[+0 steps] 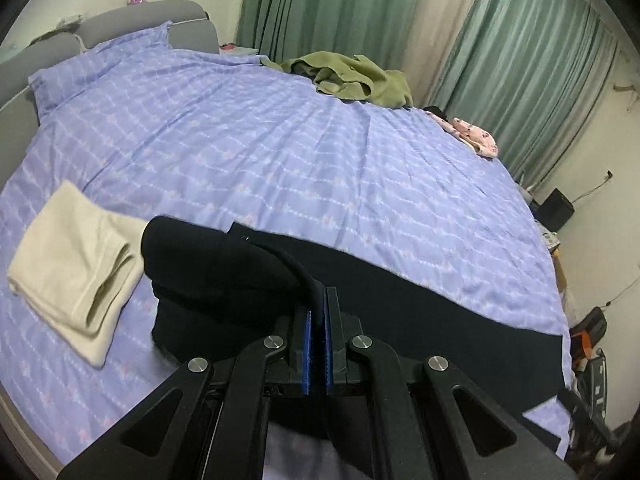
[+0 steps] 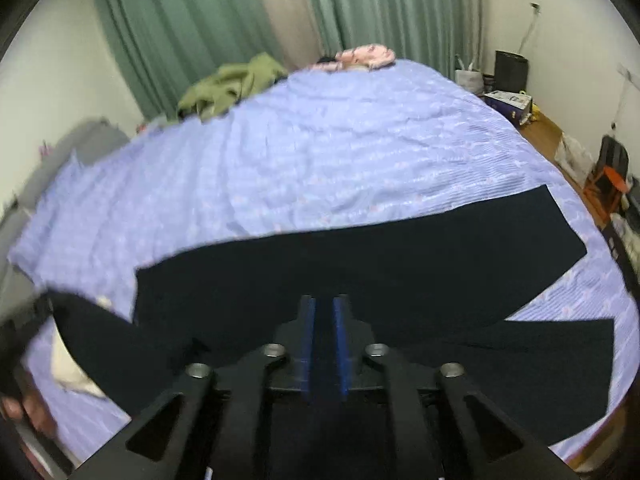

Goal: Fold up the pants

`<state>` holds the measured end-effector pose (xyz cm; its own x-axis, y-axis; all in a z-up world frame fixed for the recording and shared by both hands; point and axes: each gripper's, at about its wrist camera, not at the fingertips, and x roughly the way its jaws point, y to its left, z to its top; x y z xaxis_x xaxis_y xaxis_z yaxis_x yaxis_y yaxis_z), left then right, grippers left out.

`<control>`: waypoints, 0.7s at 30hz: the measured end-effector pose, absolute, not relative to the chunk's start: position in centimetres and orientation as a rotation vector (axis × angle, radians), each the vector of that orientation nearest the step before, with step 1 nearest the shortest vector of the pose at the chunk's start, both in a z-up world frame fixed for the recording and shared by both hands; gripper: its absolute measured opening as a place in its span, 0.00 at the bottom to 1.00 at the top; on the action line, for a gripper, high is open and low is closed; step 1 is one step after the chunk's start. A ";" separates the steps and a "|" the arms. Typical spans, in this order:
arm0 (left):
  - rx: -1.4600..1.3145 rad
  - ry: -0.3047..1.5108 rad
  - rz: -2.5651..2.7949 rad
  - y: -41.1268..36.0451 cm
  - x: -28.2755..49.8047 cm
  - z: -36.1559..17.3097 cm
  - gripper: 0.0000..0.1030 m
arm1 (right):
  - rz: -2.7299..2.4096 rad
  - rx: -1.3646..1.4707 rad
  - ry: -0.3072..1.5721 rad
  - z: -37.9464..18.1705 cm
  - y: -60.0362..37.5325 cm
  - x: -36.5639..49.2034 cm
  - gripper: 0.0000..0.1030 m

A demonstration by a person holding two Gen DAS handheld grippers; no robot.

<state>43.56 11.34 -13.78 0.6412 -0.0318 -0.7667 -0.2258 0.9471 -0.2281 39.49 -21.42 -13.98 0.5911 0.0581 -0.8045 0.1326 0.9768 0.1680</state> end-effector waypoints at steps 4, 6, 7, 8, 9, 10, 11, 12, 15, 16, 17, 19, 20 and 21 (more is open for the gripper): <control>-0.302 0.895 0.146 10.7 47.8 -15.4 0.06 | -0.014 0.205 0.931 -14.9 -21.2 41.8 0.34; -0.301 0.921 0.164 10.8 50.3 -16.8 0.06 | -0.001 0.193 0.932 -15.3 -21.0 43.8 0.34; -0.301 0.934 0.170 10.9 51.4 -17.5 0.07 | 0.008 0.194 0.935 -15.6 -20.9 44.9 0.34; -0.297 0.950 0.177 10.9 52.8 -18.3 0.07 | 0.019 0.197 0.938 -15.9 -20.7 46.1 0.34; -0.292 0.960 0.184 11.0 53.8 -18.9 0.07 | 0.026 0.197 0.939 -16.2 -20.6 47.1 0.34; -0.289 0.976 0.194 11.1 55.1 -19.7 0.07 | 0.031 0.191 0.944 -16.6 -20.3 48.1 0.34; -0.291 0.986 0.201 11.2 55.8 -20.3 0.07 | 0.037 0.183 0.950 -17.0 -20.1 49.2 0.34; -0.294 1.001 0.212 11.3 56.9 -21.1 0.07 | 0.041 0.176 0.953 -17.3 -19.8 50.3 0.34; -0.277 1.048 0.232 11.3 59.4 -23.2 0.09 | 0.034 0.151 0.964 -18.1 -19.2 52.4 0.34; -0.268 1.062 0.242 11.3 60.1 -23.7 0.12 | 0.035 0.143 0.968 -18.3 -19.0 53.0 0.34; -0.256 1.067 0.249 11.2 60.7 -24.0 0.22 | 0.036 0.133 0.975 -18.6 -18.8 53.7 0.34; -0.224 1.040 0.265 10.9 61.4 -23.3 0.55 | 0.031 0.119 0.981 -18.8 -18.6 54.3 0.34; -0.214 1.010 0.272 10.8 61.6 -22.5 0.66 | 0.030 0.112 0.982 -18.8 -18.5 54.7 0.39; -0.212 0.979 0.267 10.6 61.4 -21.6 0.67 | 0.031 0.112 0.979 -18.6 -18.5 54.8 0.48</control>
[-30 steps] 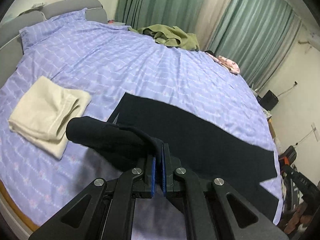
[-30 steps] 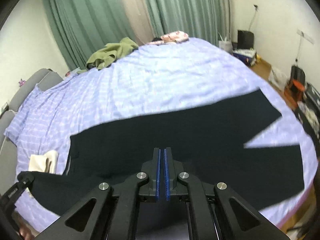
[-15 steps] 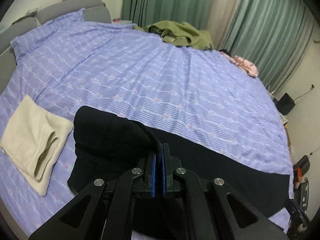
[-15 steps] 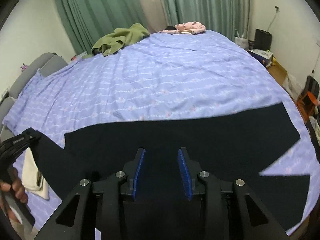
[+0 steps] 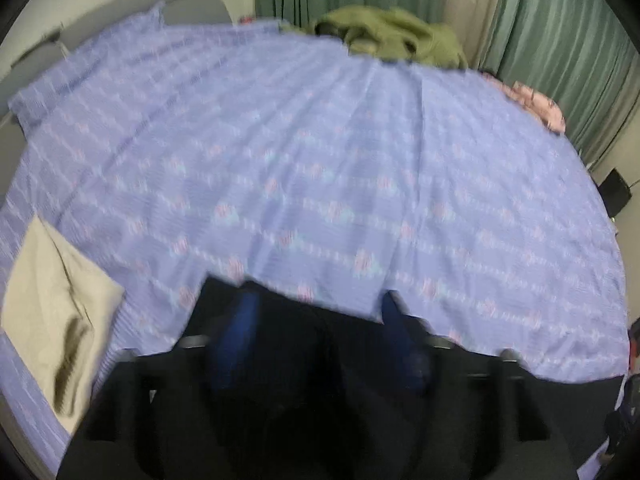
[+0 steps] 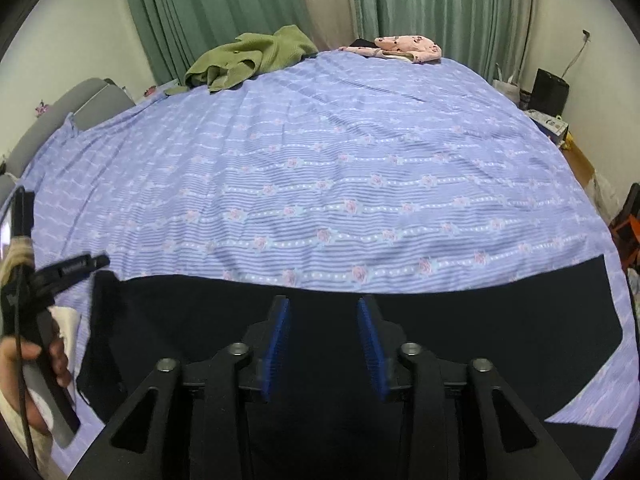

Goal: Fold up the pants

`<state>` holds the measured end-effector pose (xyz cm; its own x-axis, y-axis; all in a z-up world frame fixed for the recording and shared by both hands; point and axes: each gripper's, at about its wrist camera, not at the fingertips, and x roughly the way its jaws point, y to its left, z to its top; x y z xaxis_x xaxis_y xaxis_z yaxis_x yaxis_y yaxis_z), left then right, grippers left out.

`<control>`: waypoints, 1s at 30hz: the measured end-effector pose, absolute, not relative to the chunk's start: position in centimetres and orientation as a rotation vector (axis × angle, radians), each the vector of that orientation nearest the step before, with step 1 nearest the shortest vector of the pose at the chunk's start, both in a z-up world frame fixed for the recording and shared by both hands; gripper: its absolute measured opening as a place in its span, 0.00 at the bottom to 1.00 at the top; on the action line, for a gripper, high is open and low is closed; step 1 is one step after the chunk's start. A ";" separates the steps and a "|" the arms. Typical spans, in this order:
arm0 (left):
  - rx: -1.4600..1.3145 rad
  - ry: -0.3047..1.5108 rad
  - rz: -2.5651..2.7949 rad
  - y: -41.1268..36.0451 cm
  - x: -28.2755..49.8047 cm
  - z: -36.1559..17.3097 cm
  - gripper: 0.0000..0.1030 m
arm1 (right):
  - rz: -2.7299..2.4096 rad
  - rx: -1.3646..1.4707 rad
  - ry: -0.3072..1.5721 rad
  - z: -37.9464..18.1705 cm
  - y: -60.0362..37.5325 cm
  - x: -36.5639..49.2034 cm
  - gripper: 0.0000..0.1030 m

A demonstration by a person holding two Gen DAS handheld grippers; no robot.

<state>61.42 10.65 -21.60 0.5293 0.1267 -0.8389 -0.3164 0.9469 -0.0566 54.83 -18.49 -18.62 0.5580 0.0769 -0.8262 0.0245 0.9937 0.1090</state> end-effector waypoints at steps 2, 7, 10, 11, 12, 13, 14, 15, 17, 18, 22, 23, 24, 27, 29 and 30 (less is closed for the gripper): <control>-0.211 0.959 0.231 10.2 61.2 -20.2 0.67 | 0.033 0.133 0.955 -18.0 -18.9 54.5 0.55; -0.208 0.916 0.081 8.6 57.3 -16.1 0.69 | 0.036 0.193 0.930 -16.2 -20.5 52.3 0.58; -0.194 0.901 0.000 7.5 53.3 -13.9 0.70 | 0.016 0.207 0.904 -14.4 -21.8 49.1 0.58; -0.187 0.894 -0.021 7.1 51.9 -13.2 0.71 | 0.006 0.208 0.891 -13.7 -22.3 47.7 0.59; -0.179 0.884 -0.040 6.6 50.3 -12.4 0.72 | -0.004 0.208 0.878 -12.9 -22.9 46.0 0.62; -0.170 0.875 -0.056 6.1 49.0 -11.8 0.72 | -0.016 0.207 0.866 -12.3 -23.3 44.4 0.64; -0.163 0.864 -0.075 5.6 47.6 -11.3 0.73 | -0.029 0.205 0.855 -11.8 -23.6 43.1 0.66; -0.146 0.852 -0.098 4.8 46.0 -10.7 0.73 | -0.049 0.197 0.839 -11.2 -24.1 41.0 0.66; -0.115 0.831 -0.140 3.6 43.6 -10.0 0.73 | -0.088 0.184 0.820 -10.4 -25.1 37.7 0.66; -0.093 0.818 -0.164 2.8 42.2 -9.8 0.74 | -0.101 0.184 0.815 -10.1 -25.4 36.4 0.66; -0.064 0.809 -0.240 0.1 38.1 -9.9 0.74 | -0.185 0.204 0.808 -9.7 -27.6 30.7 0.66; -0.072 0.815 -0.260 -0.6 37.2 -10.2 0.74 | -0.218 0.214 0.809 -9.9 -28.4 28.9 0.66; -0.080 0.823 -0.282 -1.4 36.5 -10.6 0.74 | -0.236 0.221 0.812 -10.1 -28.9 28.1 0.66; -0.087 0.866 -0.328 -3.6 34.6 -12.5 0.74 | -0.316 0.266 0.832 -11.3 -31.3 24.4 0.66; -0.104 0.911 -0.351 -5.2 33.7 -14.0 0.74 | -0.361 0.298 0.843 -12.2 -32.9 22.3 0.66; -0.110 0.936 -0.365 -6.3 33.2 -14.9 0.74 | -0.381 0.316 0.851 -12.8 -33.8 21.3 0.66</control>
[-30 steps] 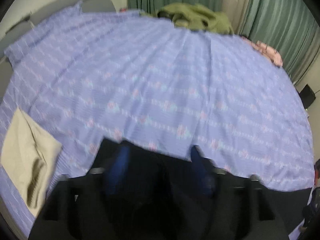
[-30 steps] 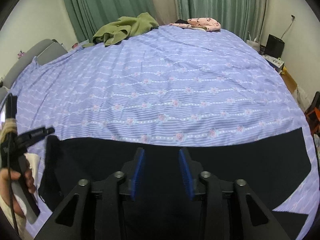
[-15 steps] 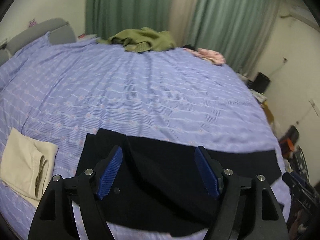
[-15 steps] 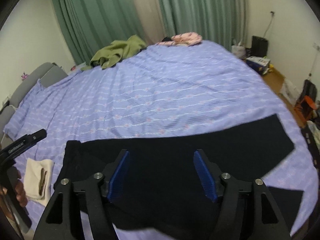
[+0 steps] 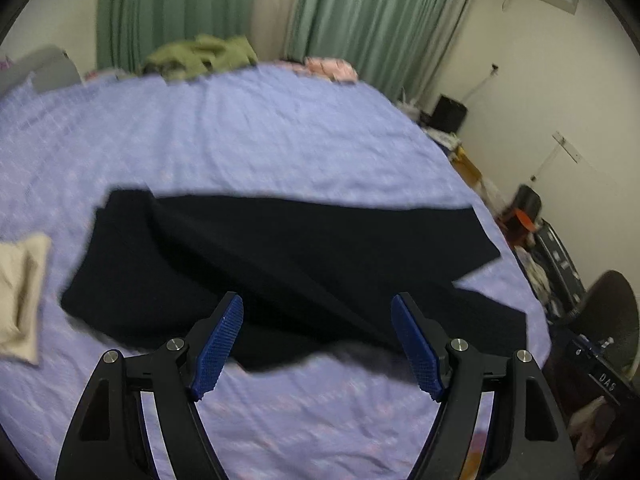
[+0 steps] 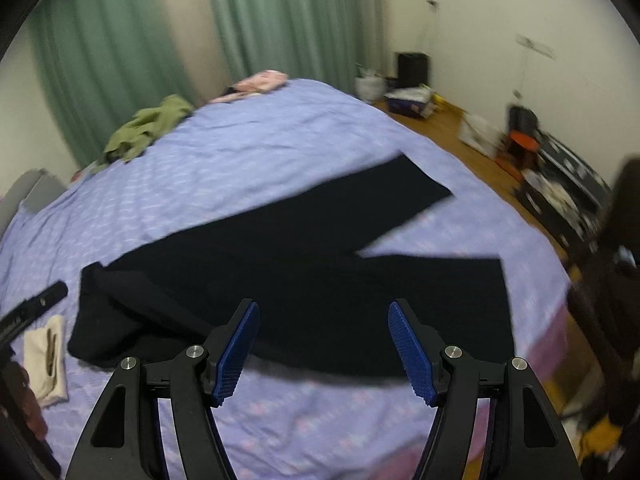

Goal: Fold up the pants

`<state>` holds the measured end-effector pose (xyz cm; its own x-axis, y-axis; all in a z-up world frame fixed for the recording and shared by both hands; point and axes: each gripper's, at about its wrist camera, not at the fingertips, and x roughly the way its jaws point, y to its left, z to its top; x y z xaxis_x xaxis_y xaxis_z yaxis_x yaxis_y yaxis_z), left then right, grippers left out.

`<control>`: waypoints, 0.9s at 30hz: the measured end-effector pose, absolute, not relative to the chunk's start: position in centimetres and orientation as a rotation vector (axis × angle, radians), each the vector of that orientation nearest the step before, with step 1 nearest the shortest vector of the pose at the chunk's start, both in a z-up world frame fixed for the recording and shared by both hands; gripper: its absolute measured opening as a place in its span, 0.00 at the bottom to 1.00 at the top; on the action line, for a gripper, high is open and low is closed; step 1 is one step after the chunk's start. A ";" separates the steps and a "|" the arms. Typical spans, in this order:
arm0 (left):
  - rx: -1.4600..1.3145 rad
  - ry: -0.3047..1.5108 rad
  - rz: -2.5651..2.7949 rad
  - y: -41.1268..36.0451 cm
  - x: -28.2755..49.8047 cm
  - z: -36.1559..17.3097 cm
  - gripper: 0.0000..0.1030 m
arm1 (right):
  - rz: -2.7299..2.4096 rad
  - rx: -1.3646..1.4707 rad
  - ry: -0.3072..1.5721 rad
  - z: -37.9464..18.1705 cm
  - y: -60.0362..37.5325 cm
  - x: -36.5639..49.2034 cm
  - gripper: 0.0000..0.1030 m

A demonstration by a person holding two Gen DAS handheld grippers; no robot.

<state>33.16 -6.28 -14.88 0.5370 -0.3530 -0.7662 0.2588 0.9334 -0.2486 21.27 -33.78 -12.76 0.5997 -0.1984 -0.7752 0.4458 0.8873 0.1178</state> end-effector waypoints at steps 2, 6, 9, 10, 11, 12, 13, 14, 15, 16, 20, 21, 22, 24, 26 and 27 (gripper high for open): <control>-0.097 0.962 -0.368 -8.1 32.5 -16.2 0.74 | -0.424 0.345 0.870 -14.0 -35.5 19.4 0.66; -0.055 0.984 -0.363 -12.0 31.5 -18.8 0.74 | -0.483 0.398 0.907 -17.0 -39.2 16.6 0.66; -0.041 0.987 -0.335 -14.2 31.1 -20.8 0.74 | -0.505 0.459 0.947 -20.1 -42.1 15.7 0.66; -0.044 0.998 -0.327 -14.9 31.1 -21.6 0.74 | -0.510 0.496 0.954 -21.2 -43.0 15.5 0.66; -0.053 1.014 -0.320 -15.5 31.2 -22.4 0.74 | -0.517 0.542 0.956 -22.4 -43.9 15.1 0.66; -0.072 1.037 -0.315 -16.3 31.4 -23.3 0.74 | -0.533 0.586 0.952 -23.4 -44.6 14.8 0.66; -0.091 1.060 -0.314 -16.9 31.5 -24.1 0.74 | -0.553 0.634 0.948 -24.3 -45.4 14.3 0.66; -0.105 1.073 -0.309 -17.4 31.7 -24.7 0.74 | -0.572 0.715 0.932 -25.6 -46.4 13.9 0.66; -0.118 1.082 -0.300 -17.9 31.8 -25.3 0.74 | -0.582 0.769 0.917 -26.5 -47.0 13.6 0.66; -0.128 1.088 -0.293 -18.2 31.9 -25.7 0.74 | -0.593 0.813 0.912 -27.2 -47.4 13.6 0.66; -0.158 1.115 -0.287 -19.5 32.6 -27.2 0.74 | -0.616 0.963 0.882 -30.7 -49.2 13.6 0.66; -0.165 1.125 -0.284 -19.7 32.8 -27.6 0.74 | -0.616 0.973 0.880 -31.2 -49.4 13.7 0.66; -0.168 1.134 -0.277 -19.8 33.0 -28.1 0.74 | -0.616 0.985 0.878 -31.8 -49.5 13.9 0.66; -0.171 1.161 -0.256 -20.0 33.5 -29.3 0.74 | -0.621 1.015 0.887 -33.3 -49.8 14.3 0.66; -0.182 1.186 -0.244 -20.0 33.9 -30.3 0.74 | -0.634 1.038 0.918 -35.0 -50.2 14.8 0.66; -0.180 1.200 -0.239 -20.1 34.1 -30.9 0.73 | -0.637 1.049 0.925 -35.5 -50.4 14.9 0.66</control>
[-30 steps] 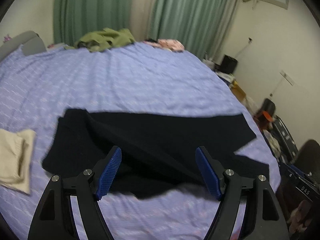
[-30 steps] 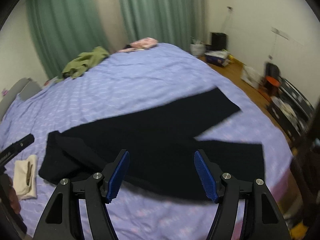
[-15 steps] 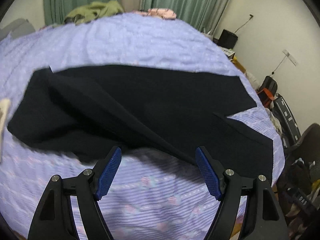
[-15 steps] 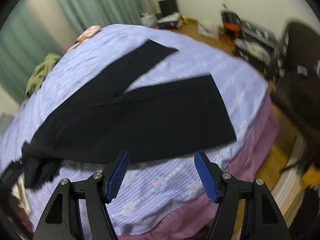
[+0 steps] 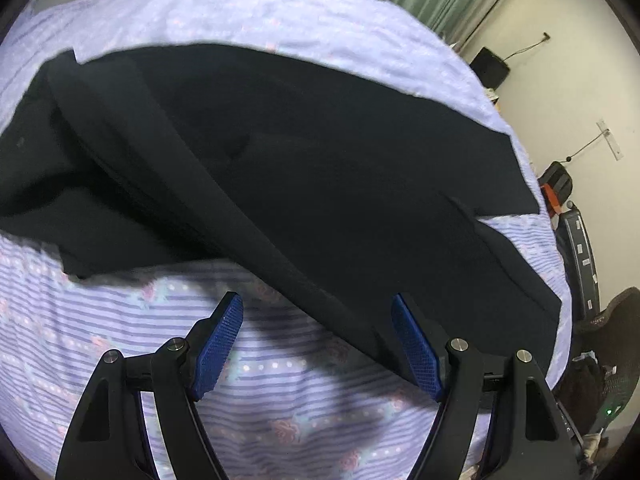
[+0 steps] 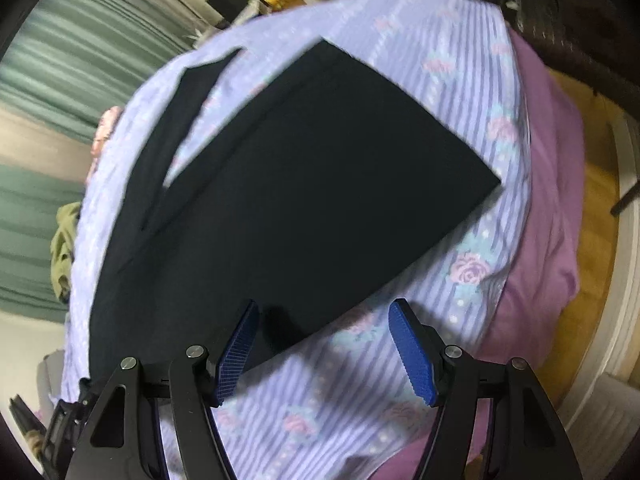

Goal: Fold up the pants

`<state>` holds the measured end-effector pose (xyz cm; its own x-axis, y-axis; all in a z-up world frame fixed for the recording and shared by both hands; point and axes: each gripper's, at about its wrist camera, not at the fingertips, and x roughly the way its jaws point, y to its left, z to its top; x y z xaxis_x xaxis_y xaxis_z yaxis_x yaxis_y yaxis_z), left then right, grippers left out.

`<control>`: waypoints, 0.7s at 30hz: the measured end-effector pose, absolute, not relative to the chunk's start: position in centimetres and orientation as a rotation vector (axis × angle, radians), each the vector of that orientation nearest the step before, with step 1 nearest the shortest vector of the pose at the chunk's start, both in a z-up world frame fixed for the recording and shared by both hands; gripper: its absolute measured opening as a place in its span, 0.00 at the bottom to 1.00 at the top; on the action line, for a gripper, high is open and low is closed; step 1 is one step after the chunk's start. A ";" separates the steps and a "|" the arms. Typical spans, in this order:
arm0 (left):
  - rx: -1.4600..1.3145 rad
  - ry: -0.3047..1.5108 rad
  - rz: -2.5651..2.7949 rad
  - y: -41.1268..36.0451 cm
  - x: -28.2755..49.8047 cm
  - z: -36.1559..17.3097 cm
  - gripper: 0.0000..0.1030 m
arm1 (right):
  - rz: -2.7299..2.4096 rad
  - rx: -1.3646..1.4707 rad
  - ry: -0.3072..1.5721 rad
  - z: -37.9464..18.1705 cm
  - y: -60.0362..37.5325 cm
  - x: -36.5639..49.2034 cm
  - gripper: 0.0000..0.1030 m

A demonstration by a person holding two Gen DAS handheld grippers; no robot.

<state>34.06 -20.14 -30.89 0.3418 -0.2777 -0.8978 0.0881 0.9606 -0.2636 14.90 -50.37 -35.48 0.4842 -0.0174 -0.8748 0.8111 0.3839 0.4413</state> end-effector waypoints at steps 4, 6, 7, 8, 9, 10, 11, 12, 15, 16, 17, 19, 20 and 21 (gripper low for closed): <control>-0.185 1.248 -0.241 -21.1 34.6 -32.4 0.58 | -0.654 0.999 0.935 -36.5 -51.1 15.5 0.66; -0.162 1.263 -0.241 -21.7 34.6 -32.6 0.45 | -0.657 0.982 0.947 -36.7 -52.0 16.0 0.66; -0.148 1.262 -0.245 -22.1 34.5 -32.5 0.34 | -0.658 0.979 0.951 -36.7 -52.5 16.2 0.66; -0.125 1.256 -0.246 -22.6 34.3 -32.1 0.28 | -0.661 0.981 0.954 -36.7 -53.2 16.4 0.62; -0.108 1.244 -0.245 -23.0 34.0 -31.7 0.25 | -0.659 0.989 0.958 -36.6 -53.7 16.5 0.51; -0.090 1.224 -0.244 -23.4 33.8 -31.1 0.23 | -0.656 1.003 0.966 -36.3 -54.4 16.6 0.46; -0.071 1.200 -0.241 -23.7 33.4 -30.2 0.21 | -0.652 1.012 0.970 -36.1 -55.0 16.7 0.36; -0.063 1.189 -0.240 -23.9 33.3 -29.6 0.20 | -0.645 1.016 0.976 -35.9 -55.6 16.7 0.26; -0.066 1.152 -0.245 -24.3 33.0 -26.9 0.17 | -0.613 1.002 0.993 -34.0 -56.5 16.8 0.12; -0.070 1.140 -0.250 -24.3 33.0 -26.0 0.16 | -0.603 0.987 0.980 -32.9 -56.6 16.9 0.09; -0.086 1.125 -0.260 -24.1 32.9 -24.8 0.16 | -0.592 0.959 0.960 -31.6 -56.8 17.2 0.08; -0.108 1.110 -0.279 -23.8 33.2 -23.2 0.16 | -0.584 0.907 0.928 -29.0 -56.7 17.7 0.08; -0.121 1.101 -0.292 -23.6 33.5 -22.4 0.15 | -0.578 0.871 0.893 -27.0 -56.7 18.1 0.08; -0.128 1.099 -0.303 -23.5 34.0 -22.0 0.14 | -0.577 0.847 0.875 -25.8 -56.6 18.3 0.07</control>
